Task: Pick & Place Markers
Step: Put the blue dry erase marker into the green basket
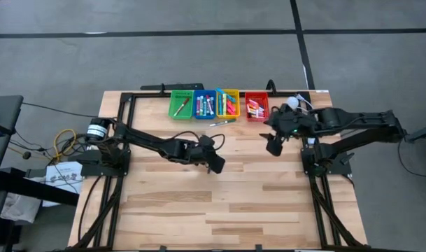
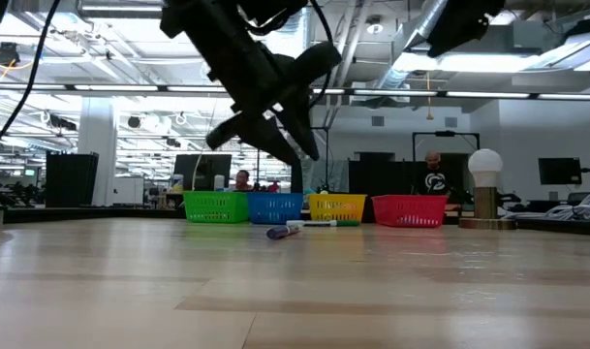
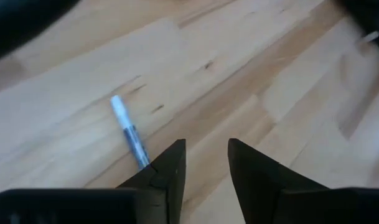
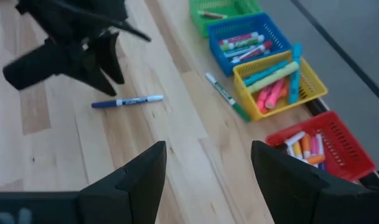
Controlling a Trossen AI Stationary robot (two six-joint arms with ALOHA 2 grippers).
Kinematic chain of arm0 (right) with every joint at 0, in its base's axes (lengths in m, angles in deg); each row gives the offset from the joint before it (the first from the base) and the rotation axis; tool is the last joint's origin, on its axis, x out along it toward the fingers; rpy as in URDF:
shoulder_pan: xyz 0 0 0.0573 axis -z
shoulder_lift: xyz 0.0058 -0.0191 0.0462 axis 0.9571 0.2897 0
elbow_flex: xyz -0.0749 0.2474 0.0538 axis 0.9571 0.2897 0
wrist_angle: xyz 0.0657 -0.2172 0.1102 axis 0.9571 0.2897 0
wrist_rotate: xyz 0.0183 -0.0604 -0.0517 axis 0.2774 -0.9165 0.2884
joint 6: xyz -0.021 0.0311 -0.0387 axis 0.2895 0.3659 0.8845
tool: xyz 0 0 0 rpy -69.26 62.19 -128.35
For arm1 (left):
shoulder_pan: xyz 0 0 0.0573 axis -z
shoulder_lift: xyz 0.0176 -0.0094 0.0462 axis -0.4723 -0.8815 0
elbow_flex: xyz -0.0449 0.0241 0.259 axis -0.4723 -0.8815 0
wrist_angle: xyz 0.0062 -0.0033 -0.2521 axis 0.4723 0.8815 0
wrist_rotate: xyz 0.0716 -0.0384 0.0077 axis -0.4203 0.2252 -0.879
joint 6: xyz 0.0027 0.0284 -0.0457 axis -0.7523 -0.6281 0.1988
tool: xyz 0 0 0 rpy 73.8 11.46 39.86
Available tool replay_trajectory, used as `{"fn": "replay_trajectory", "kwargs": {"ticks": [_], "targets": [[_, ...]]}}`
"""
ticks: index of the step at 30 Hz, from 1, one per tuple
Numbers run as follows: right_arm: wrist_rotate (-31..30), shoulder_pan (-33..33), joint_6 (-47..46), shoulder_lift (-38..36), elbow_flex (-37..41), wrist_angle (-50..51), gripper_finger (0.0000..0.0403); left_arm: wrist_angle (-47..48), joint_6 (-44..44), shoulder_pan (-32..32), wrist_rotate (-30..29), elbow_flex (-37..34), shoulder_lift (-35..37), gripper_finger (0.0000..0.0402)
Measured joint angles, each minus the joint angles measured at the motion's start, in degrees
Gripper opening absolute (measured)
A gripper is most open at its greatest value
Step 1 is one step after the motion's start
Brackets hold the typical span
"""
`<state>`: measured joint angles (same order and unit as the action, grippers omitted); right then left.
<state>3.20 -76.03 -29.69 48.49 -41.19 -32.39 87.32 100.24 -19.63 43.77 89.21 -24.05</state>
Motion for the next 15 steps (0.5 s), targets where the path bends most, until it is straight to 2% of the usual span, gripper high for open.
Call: {"fn": "replay_trajectory", "kwargs": {"ticks": [3, 9, 15], "targets": [[-0.29, 0.02, -1.39, -2.42, 0.0, 0.6, 0.0226, 1.47, 1.64, -0.11, 0.48, 2.44, -1.96, 0.0118], [-0.31, -0.13, -3.34, -5.51, -0.01, 1.24, 0.0226, 3.93, 4.56, -0.85, 0.68, 2.76, -5.3, 0.0117], [-0.33, -0.24, -4.37, -5.72, 0.0, 1.83, 0.0226, 5.25, 5.24, -1.05, -0.41, 2.8, -6.28, 0.0117]]}}
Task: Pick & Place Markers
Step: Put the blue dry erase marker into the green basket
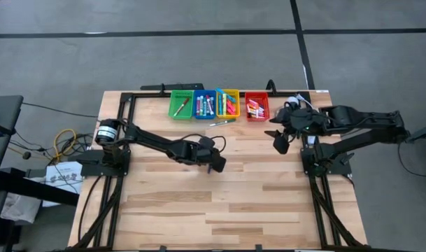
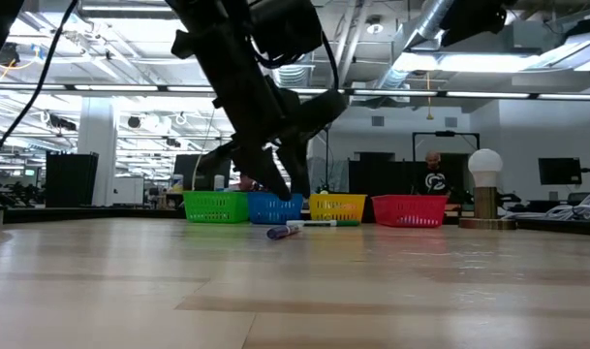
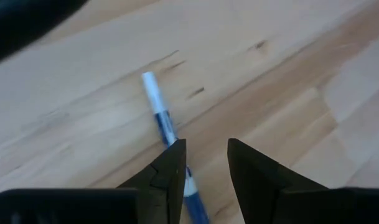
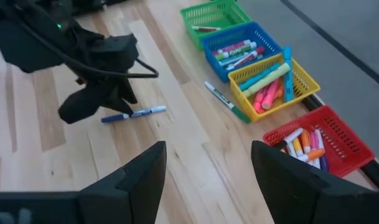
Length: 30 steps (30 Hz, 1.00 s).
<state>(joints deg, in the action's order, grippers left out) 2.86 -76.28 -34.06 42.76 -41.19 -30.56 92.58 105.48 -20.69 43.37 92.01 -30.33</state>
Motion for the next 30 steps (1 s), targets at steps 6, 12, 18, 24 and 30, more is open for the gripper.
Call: {"fn": "replay_trajectory", "kwargs": {"ticks": [6, 12, 18, 24, 30], "targets": [[0.06, -0.28, -0.37, 0.96, 0.0, 0.04, 0.0226, 1.73, 0.89, -0.62, -0.46, -0.02, 0.0, 0.0117], [0.11, -0.28, -0.09, 2.15, 0.02, -0.02, 0.0226, 1.64, 0.88, -1.52, -0.7, -0.02, 0.0, 0.0117], [0.05, -0.28, 0.41, 2.93, 0.02, -0.11, 0.0226, 1.34, 0.88, -1.93, -0.72, -0.02, -0.54, 0.0117], [0.01, -0.28, 0.59, 2.94, 0.02, -0.5, 0.0226, 0.2, 0.99, -2.0, 1.32, -0.04, -3.97, 0.0117], [0.02, -0.28, 0.64, 2.89, 0.02, -0.51, 0.0226, -1.04, 1.25, -1.93, 2.55, 0.28, -7.63, 0.0117]]}}
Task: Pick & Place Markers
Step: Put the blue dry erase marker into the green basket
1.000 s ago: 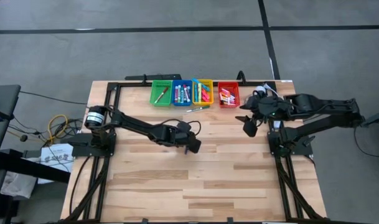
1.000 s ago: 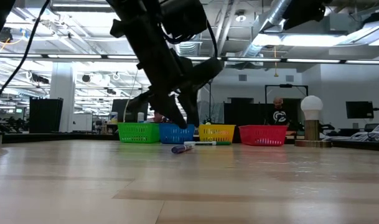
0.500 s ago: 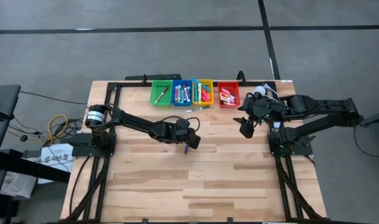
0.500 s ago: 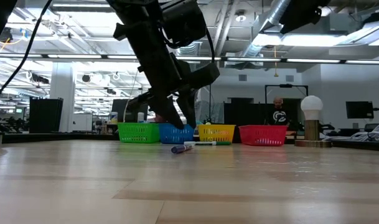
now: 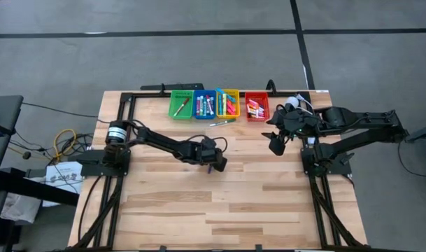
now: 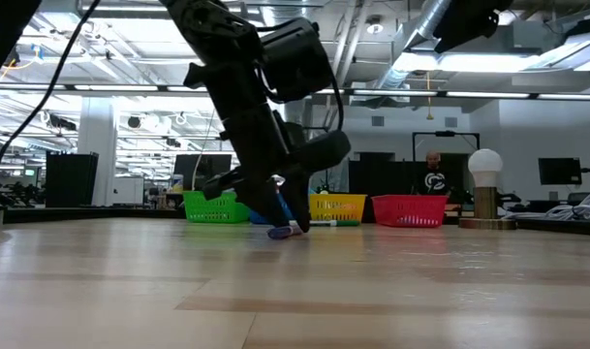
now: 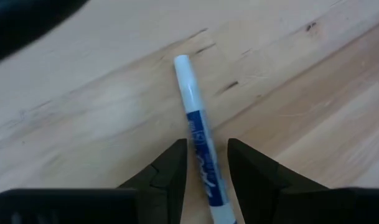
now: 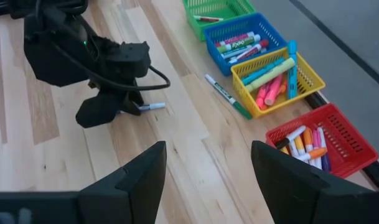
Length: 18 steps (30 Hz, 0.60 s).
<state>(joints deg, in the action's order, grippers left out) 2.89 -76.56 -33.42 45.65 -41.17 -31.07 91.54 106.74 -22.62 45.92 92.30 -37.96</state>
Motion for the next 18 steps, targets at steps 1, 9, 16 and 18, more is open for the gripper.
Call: {"fn": "replay_trajectory", "kwargs": {"ticks": [1, 9, 16, 18], "targets": [[0.0, 0.0, 0.04, -0.02, 0.0, -0.08, 0.0226, 0.03, 0.0, 0.04, -0.03, 0.01, -0.39, 0.0117], [0.0, 0.0, 0.08, -0.02, 0.0, -0.41, 0.0226, 0.46, -0.22, 0.07, -0.23, -0.15, -0.41, 0.0092], [0.0, 0.0, 0.06, -0.03, 0.0, -0.64, 0.0226, 0.8, -1.85, 0.38, 0.11, -0.32, 1.53, 0.0027], [0.0, 0.0, 0.06, -0.04, 0.0, -0.78, 0.0226, 1.61, -1.98, 0.54, 0.14, -0.47, 2.33, 0.0027]]}}
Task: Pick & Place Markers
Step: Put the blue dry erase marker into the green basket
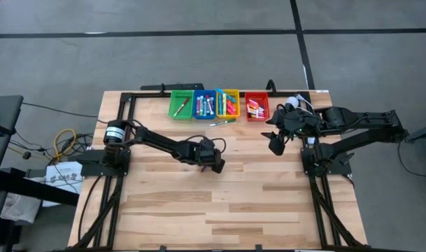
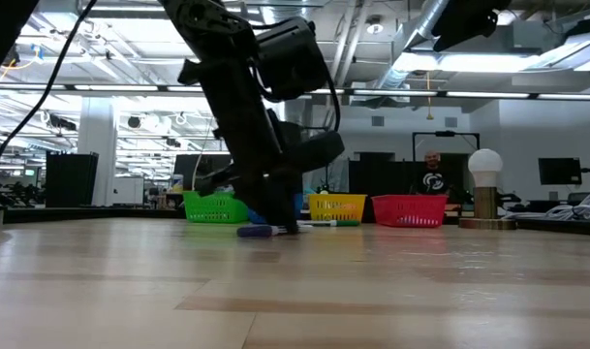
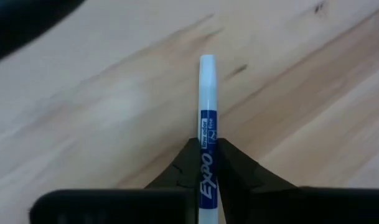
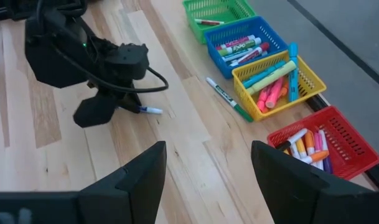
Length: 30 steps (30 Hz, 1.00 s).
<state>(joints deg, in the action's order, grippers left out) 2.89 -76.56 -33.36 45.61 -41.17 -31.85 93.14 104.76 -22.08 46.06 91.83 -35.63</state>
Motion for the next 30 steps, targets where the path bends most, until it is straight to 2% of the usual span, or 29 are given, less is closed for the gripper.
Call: {"fn": "replay_trajectory", "kwargs": {"ticks": [11, 21, 27, 30], "targets": [[0.03, 0.0, -0.59, 0.0, 0.0, -0.3, 0.0226, 0.22, -3.34, 0.07, -3.55, -0.1, 6.69, 0.0029], [0.15, 0.0, -0.66, 0.57, -0.02, -8.91, 0.0226, 3.81, -12.45, -1.9, -14.41, 0.06, 20.73, 0.003], [0.11, 0.03, 0.16, 4.03, -0.02, -15.41, 0.0226, 12.33, -18.68, -7.52, -21.4, 0.1, 30.07, 0.0033], [-0.07, 0.35, 2.17, 7.26, -0.02, -20.15, 0.0226, 13.13, -22.96, -13.12, -20.5, -1.34, 33.34, 0.0032]]}}
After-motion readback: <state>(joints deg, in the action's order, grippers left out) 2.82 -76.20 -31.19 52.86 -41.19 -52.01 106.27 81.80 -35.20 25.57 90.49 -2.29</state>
